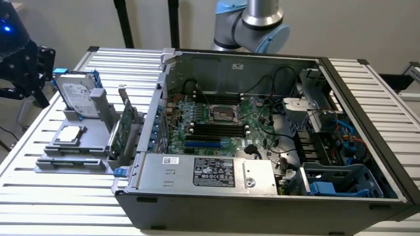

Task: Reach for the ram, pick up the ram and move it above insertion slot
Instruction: 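Pick up the ram and move it above insertion slot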

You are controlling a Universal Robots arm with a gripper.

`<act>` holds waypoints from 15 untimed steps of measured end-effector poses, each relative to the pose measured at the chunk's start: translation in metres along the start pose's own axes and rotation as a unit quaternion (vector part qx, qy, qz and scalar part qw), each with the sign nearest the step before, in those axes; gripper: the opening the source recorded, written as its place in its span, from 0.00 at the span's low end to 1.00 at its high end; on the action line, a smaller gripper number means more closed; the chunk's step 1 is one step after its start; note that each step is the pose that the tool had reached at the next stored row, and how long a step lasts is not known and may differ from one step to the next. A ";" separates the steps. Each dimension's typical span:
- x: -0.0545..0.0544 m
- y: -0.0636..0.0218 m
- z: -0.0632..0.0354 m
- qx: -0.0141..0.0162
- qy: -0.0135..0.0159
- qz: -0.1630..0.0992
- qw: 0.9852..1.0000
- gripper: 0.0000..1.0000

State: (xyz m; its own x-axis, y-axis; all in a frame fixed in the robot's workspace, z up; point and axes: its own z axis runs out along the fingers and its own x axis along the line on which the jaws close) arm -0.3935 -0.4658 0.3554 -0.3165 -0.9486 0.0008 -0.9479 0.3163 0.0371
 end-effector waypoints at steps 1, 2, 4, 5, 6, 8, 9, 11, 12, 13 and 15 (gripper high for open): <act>0.000 0.0000 0.0003 0.000 0.000 -0.009 1.000 0.11; 0.000 0.0000 0.0006 0.000 0.001 -0.018 1.000 0.11; 0.000 0.0000 0.0013 0.001 0.001 -0.036 0.999 0.11; 0.000 -0.0001 0.0017 0.001 0.001 -0.045 0.999 0.11; 0.000 -0.0001 0.0022 0.001 0.002 -0.054 0.999 0.11; 0.000 -0.0001 0.0031 0.001 0.002 -0.072 0.997 0.11; 0.000 -0.0001 0.0036 0.002 0.003 -0.081 0.997 0.11; 0.000 -0.0002 0.0048 0.002 0.003 -0.100 0.995 0.11; 0.000 -0.0002 0.0054 0.002 0.003 -0.109 0.994 0.11; 0.000 -0.0002 0.0060 0.002 0.004 -0.118 0.993 0.11; 0.000 -0.0002 0.0074 0.002 0.004 -0.136 0.991 0.11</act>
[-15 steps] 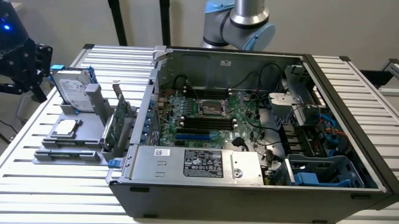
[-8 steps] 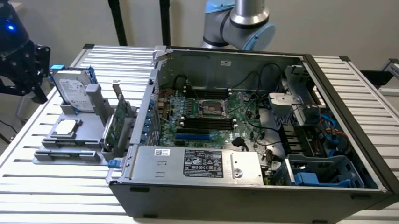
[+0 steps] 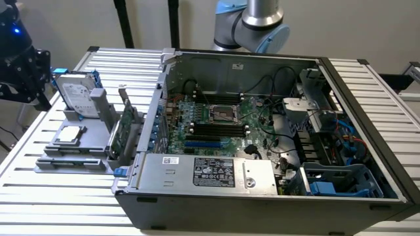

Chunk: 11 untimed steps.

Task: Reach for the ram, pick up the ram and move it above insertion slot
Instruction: 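Pick up the ram and move it above insertion slot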

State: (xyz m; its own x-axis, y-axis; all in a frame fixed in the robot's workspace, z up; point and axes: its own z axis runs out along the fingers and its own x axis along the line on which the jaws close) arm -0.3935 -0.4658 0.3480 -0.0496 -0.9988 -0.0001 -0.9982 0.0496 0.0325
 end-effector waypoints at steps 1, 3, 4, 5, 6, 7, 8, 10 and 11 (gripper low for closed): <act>0.000 0.0000 0.0007 0.000 0.000 -0.009 1.000 0.11; 0.000 -0.0001 0.0021 0.000 0.001 -0.027 1.000 0.11; 0.000 -0.0001 0.0028 0.000 0.001 -0.036 0.999 0.11; 0.000 -0.0001 0.0035 0.000 0.002 -0.046 0.999 0.11; 0.000 -0.0002 0.0042 0.000 0.002 -0.054 0.999 0.11; 0.000 -0.0002 0.0049 0.000 0.002 -0.064 0.998 0.11; 0.000 -0.0002 0.0054 0.000 0.002 -0.073 0.997 0.11; 0.000 -0.0001 0.0056 0.000 0.003 -0.084 0.996 0.11; 0.000 -0.0002 0.0057 0.000 0.003 -0.085 0.996 0.11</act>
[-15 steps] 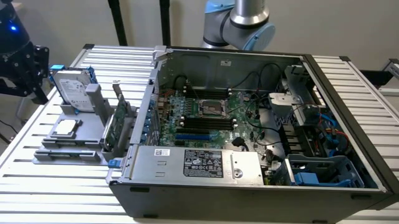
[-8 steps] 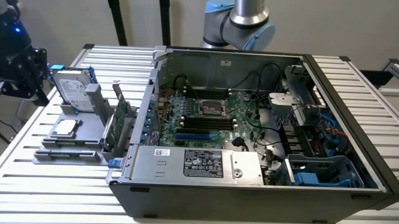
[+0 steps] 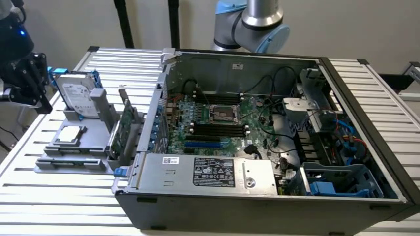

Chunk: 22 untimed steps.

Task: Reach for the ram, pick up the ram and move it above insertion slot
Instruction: 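Pick up the ram and move it above insertion slot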

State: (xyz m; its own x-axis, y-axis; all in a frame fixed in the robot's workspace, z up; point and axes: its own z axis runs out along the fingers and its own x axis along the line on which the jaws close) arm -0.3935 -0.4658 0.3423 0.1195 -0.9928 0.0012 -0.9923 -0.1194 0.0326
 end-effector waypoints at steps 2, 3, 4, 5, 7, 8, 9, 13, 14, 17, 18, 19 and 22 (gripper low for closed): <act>0.000 0.0000 0.0001 0.000 0.000 0.000 1.000 0.11; 0.000 0.0000 0.0002 0.000 0.000 0.000 1.000 0.18; 0.000 0.0000 0.0002 0.000 0.000 0.000 1.000 0.18; 0.000 0.0000 0.0002 0.000 0.000 0.000 1.000 0.24; 0.000 0.0000 0.0004 0.000 0.000 0.000 1.000 0.30; 0.000 0.0000 0.0010 0.000 0.000 0.000 1.000 0.30; 0.000 0.0000 0.0024 0.000 0.000 0.001 1.000 0.36; 0.001 -0.0002 0.0094 0.000 0.000 0.010 1.000 0.36; 0.001 -0.0002 0.0113 0.000 0.000 0.014 1.000 0.36; 0.003 -0.0002 0.0167 0.001 -0.001 0.023 1.000 0.36; 0.004 -0.0001 0.0184 0.001 -0.001 0.025 1.000 0.36; 0.005 -0.0001 0.0203 0.001 -0.001 0.027 1.000 0.36; 0.007 -0.0001 0.0259 0.001 -0.001 0.032 0.999 0.36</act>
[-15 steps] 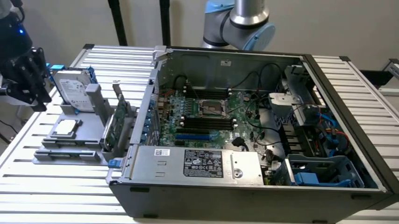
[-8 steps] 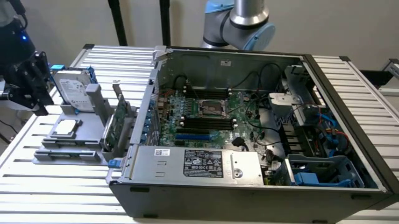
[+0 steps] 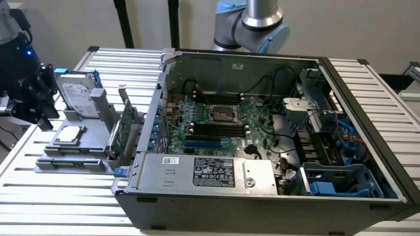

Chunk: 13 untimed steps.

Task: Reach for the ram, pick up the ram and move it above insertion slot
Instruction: 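Pick up the ram and move it above insertion slot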

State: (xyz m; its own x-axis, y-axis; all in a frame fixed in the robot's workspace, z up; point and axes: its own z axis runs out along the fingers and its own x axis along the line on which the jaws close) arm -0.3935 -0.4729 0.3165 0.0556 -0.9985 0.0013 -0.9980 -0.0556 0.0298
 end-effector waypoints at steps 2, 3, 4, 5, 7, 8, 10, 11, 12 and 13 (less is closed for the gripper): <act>0.001 0.0000 0.0035 0.000 0.000 0.003 1.000 0.36; 0.001 0.0000 0.0053 0.000 0.000 0.004 1.000 0.36; 0.002 -0.0001 0.0072 0.000 0.000 0.005 1.000 0.36; 0.002 -0.0001 0.0091 0.000 0.000 0.006 1.000 0.36; 0.003 -0.0002 0.0127 0.000 0.000 0.008 1.000 0.36; 0.004 -0.0002 0.0146 0.000 0.000 0.009 1.000 0.36; 0.004 -0.0003 0.0182 0.000 0.000 0.010 1.000 0.36; 0.005 -0.0003 0.0199 0.000 0.000 0.011 1.000 0.36; 0.005 -0.0003 0.0217 0.000 0.000 0.011 1.000 0.36; 0.005 -0.0004 0.0237 0.000 0.000 0.011 1.000 0.36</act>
State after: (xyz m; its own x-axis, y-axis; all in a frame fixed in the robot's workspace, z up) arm -0.3935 -0.4782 0.2928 0.0332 -0.9994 0.0014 -0.9990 -0.0331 0.0294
